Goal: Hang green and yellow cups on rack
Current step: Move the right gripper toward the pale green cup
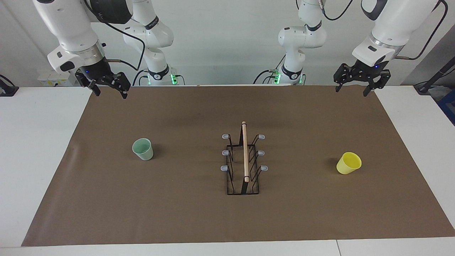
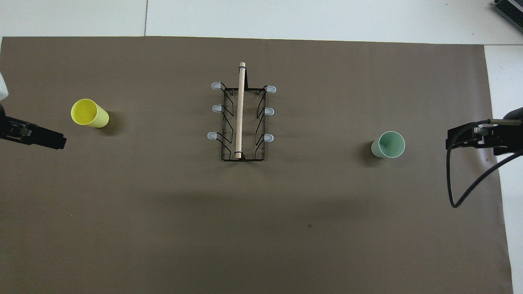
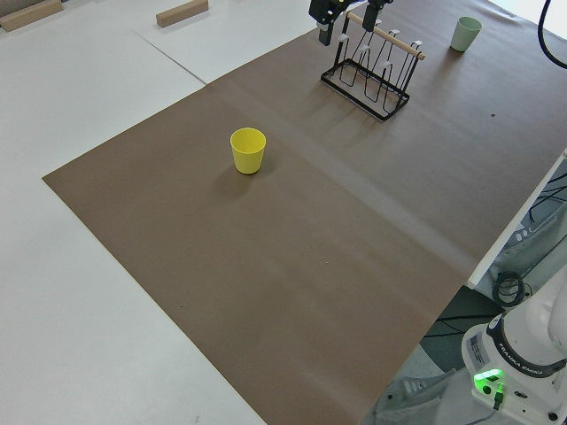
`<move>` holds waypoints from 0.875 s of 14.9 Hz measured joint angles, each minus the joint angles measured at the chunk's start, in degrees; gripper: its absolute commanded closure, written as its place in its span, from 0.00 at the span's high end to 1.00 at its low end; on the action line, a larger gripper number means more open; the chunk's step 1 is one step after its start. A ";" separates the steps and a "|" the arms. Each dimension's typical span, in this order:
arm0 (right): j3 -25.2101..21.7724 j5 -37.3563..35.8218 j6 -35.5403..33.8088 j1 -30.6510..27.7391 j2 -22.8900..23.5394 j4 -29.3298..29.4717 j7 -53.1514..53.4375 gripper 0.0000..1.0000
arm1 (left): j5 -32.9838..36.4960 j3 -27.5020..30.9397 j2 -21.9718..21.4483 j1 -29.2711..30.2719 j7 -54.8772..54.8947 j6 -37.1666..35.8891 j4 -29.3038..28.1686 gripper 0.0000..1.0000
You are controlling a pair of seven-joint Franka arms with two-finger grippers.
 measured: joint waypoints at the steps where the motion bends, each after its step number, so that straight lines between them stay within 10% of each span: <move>1: 0.01 0.00 0.00 0.04 0.00 0.00 0.16 1.00 | 0.00 0.27 0.00 -0.07 0.00 -0.13 0.01 1.00; 13: 0.58 6.96 -2.59 0.27 -1.09 -1.69 1.14 1.00 | 0.00 1.08 0.00 -0.06 0.00 -1.13 0.05 1.00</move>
